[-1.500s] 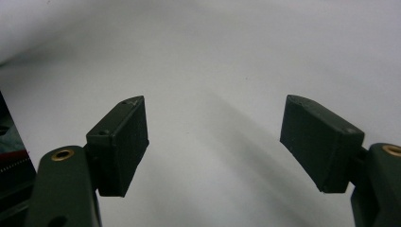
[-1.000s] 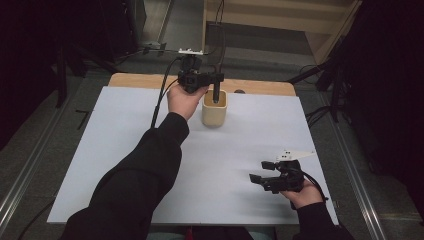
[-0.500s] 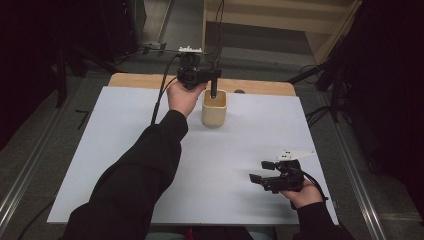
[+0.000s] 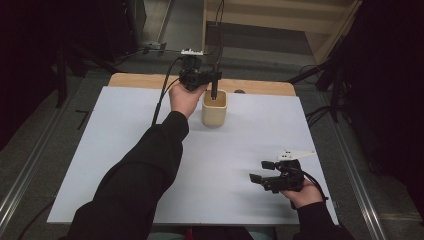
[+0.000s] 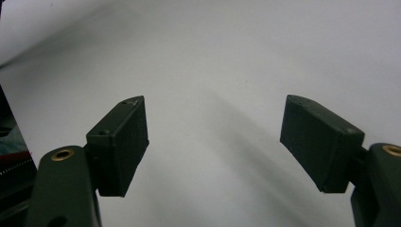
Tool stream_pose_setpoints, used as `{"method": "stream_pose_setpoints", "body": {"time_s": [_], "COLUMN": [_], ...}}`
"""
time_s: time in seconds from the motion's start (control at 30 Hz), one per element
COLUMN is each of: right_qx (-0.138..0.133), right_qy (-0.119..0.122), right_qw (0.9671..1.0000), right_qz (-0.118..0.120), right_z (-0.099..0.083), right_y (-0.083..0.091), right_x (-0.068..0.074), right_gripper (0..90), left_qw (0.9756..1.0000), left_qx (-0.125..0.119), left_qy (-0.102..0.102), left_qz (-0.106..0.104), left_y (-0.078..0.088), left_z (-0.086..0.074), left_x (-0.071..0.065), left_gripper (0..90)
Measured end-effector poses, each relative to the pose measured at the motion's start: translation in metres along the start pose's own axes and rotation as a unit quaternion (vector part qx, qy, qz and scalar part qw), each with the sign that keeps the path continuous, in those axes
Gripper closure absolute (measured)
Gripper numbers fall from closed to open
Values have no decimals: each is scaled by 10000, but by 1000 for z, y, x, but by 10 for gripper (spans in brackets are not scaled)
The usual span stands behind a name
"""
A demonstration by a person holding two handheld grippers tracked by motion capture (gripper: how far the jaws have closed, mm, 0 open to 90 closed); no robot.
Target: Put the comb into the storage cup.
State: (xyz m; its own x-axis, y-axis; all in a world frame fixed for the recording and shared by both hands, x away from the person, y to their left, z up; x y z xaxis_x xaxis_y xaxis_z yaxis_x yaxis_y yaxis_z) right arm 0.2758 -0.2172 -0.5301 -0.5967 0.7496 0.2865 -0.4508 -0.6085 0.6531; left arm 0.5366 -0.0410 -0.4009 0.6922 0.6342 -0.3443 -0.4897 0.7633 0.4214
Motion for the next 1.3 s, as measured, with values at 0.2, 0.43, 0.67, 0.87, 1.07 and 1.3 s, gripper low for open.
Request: {"method": "stream_pose_setpoints", "body": {"time_s": [0.2,0.43,0.67,0.87,1.07,1.3], "right_qx": [-3,-10,-11,-8,16,12], "right_qy": [-1,15,5,10,29,64], "right_qw": [10000,10000,10000,10000,10000,10000], "right_qz": [3,28,36,49,65,62], "right_z": [0,0,1,1,0,1], "right_y": [0,0,0,0,-1,0], "right_x": [0,0,1,1,1,2], "right_gripper": [223,223,223,224,223,224], "left_qw": [10000,9999,9998,9998,9996,9991], "left_qx": [29,84,161,138,209,367], "left_qy": [-45,-31,-70,-27,-58,-137], "left_qz": [47,82,101,158,184,152], "left_y": [-6,-12,-16,-21,-22,-29], "left_z": [-5,-15,-21,-28,-33,-46], "left_x": [3,6,8,14,16,14], "left_gripper": [730,730,730,729,730,729]}}
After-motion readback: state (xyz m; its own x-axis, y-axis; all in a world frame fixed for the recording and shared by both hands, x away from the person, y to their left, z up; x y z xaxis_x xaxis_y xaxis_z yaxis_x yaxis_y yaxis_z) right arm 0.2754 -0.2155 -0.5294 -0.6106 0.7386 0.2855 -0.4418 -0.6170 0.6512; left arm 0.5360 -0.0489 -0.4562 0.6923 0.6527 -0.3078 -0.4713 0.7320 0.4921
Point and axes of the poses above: each handheld gripper's, and its own axes: y roughly backward along the jaws, z roughly out of its top, x roughly to its left, the point moved 8 cm from there along -y, roughly forward along the jaws, and after that the axes turned 1 degree about -z, right-handed, at the moved point
